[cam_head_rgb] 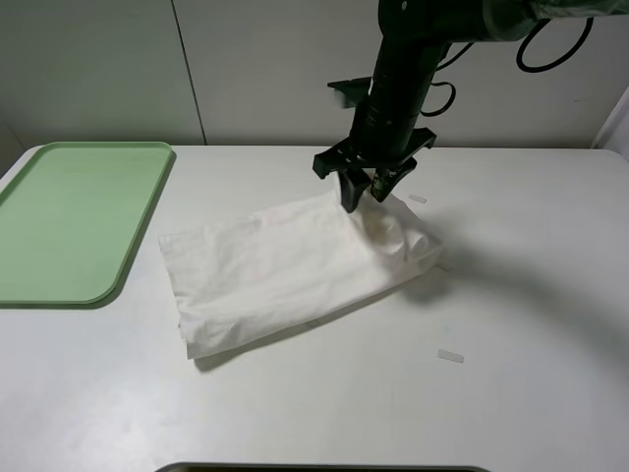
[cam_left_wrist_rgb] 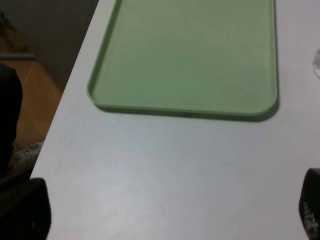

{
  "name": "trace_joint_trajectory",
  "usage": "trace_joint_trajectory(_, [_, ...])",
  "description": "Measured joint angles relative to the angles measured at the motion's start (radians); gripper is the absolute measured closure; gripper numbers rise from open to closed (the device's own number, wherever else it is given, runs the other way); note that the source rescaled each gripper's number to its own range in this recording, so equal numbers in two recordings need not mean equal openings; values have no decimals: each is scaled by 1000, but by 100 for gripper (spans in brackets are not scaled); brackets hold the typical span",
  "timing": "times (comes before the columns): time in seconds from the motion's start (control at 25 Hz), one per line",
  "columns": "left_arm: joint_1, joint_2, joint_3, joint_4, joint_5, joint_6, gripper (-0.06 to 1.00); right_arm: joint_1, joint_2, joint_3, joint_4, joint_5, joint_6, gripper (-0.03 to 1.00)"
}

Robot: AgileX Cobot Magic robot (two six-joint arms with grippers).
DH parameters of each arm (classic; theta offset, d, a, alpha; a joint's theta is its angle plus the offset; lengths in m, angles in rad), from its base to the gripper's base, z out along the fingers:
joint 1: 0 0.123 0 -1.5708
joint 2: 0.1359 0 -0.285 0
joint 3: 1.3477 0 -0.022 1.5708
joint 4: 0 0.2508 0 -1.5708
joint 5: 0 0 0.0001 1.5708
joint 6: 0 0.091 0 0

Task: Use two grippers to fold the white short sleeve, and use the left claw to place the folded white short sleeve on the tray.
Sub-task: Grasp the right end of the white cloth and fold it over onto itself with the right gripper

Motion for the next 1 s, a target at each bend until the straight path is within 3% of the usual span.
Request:
trace_joint_trajectory(0.12, [0,0,0,0,0,0,-6,5,13,0,110,-7,-99,41])
trace_joint_trajectory(0.2, [0,0,0,0,0,0,-6,18,13,0,301,-49,-255,15])
trace_joint_trajectory(0.24, [0,0,0,1,0,0,-6,20,13,0,402,-63,-384,11])
trace_joint_trajectory(0.28, [0,0,0,1,0,0,-6,20,13,0,402,-63,-384,11])
trace_joint_trajectory(0.32, [0,0,0,1,0,0,-6,24,13,0,481,-71,-494,10])
trace_joint_trajectory(0.4, [0,0,0,3,0,0,-6,24,13,0,510,-75,-564,9])
trace_joint_trajectory(0.52, [0,0,0,3,0,0,-6,24,13,0,436,-80,-584,9])
trace_joint_trajectory(0.64, [0,0,0,3,0,0,-6,23,13,0,294,-80,-508,9])
trace_joint_trajectory(0.68, [0,0,0,3,0,0,-6,23,13,0,294,-80,-508,9])
trace_joint_trajectory(0.76, [0,0,0,3,0,0,-6,20,13,0,225,-80,-447,9])
trace_joint_trajectory(0.8, [0,0,0,3,0,0,-6,16,13,0,136,-84,-372,9])
trace_joint_trajectory(0.92, [0,0,0,3,0,0,-6,5,13,13,39,-104,-282,9])
trace_joint_trajectory(1.0, [0,0,0,3,0,0,-6,-5,13,58,-13,-167,-181,9])
